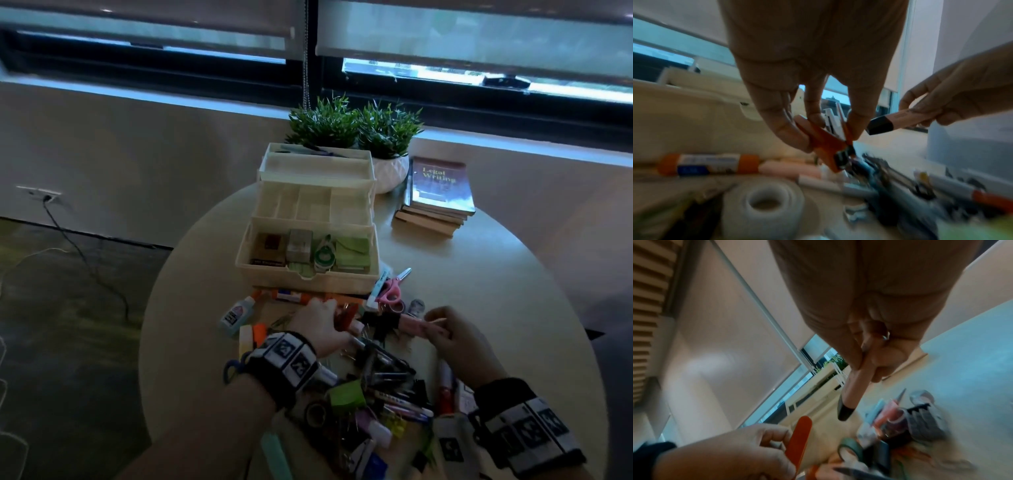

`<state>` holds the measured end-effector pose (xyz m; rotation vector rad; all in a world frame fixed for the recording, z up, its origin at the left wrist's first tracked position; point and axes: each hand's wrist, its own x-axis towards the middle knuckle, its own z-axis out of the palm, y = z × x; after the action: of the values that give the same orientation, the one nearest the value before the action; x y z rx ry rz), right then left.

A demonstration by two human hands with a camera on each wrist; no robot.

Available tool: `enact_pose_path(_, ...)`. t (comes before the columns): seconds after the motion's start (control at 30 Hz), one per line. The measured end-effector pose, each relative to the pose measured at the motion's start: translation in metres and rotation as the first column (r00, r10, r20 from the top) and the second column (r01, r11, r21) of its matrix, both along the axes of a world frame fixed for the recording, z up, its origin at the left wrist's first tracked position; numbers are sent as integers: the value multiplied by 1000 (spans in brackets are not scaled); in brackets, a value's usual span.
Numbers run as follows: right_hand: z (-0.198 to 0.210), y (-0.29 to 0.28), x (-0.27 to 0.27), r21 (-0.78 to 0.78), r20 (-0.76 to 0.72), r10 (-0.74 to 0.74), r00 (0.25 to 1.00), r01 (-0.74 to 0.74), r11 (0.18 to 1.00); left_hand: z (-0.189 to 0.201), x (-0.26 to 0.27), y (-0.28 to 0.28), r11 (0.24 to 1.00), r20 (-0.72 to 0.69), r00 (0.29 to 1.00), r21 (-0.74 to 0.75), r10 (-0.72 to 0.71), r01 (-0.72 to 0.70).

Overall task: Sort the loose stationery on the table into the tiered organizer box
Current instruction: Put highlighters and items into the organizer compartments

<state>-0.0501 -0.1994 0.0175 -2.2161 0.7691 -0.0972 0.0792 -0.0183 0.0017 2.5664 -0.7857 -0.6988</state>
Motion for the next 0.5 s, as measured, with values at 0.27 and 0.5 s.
enact_pose_path(0.27,45,-4,84,35,274,-68,959,61,998,15,54,47,864,-356,930,-433,97,-256)
enact_pose_path(0.5,49,21,194,-234,194,-11,981,58,971,7,85,74,799,-384,909,-489,162,-349)
